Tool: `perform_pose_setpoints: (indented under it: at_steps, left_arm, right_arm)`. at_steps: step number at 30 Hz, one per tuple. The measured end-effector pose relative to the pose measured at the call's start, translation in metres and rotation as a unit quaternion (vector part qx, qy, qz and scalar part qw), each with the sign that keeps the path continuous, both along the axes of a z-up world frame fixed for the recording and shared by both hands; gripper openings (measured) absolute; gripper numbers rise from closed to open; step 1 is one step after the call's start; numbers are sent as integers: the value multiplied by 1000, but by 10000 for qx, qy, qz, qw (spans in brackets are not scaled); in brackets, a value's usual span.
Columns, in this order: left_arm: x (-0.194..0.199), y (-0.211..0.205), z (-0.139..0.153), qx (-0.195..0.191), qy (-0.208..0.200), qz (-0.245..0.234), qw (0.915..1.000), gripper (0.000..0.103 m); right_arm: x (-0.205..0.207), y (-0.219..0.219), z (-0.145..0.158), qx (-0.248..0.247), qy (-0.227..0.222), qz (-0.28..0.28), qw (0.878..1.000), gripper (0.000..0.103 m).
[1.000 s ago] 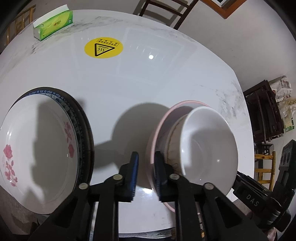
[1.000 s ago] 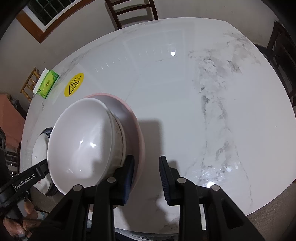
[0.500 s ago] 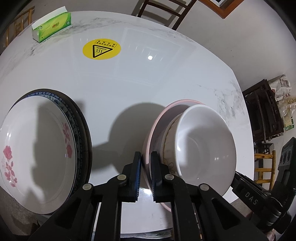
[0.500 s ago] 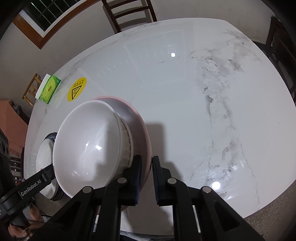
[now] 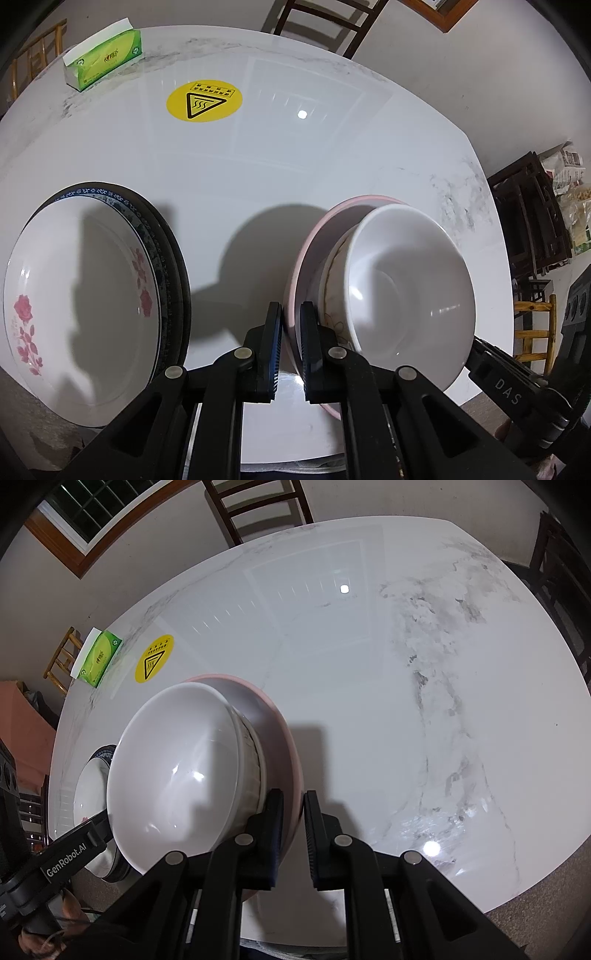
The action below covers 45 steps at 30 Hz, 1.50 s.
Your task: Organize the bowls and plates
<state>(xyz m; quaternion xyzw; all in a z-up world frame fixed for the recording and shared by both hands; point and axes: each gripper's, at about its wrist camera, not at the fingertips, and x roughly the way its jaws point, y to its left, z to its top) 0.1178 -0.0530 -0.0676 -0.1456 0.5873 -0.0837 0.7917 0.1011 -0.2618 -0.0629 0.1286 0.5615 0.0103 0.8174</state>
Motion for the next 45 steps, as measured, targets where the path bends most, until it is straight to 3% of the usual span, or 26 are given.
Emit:
perform_pose_setpoints:
  at_steps: [24, 45]
  left_arm:
    - [-7, 28, 31, -5, -244, 141, 9996, 6]
    - [-23, 94, 63, 174, -455, 592, 9971, 5]
  right_arm:
    - [0, 31, 30, -26, -195, 301, 9994, 12]
    - [6, 105, 55, 5, -352, 911, 9952, 12]
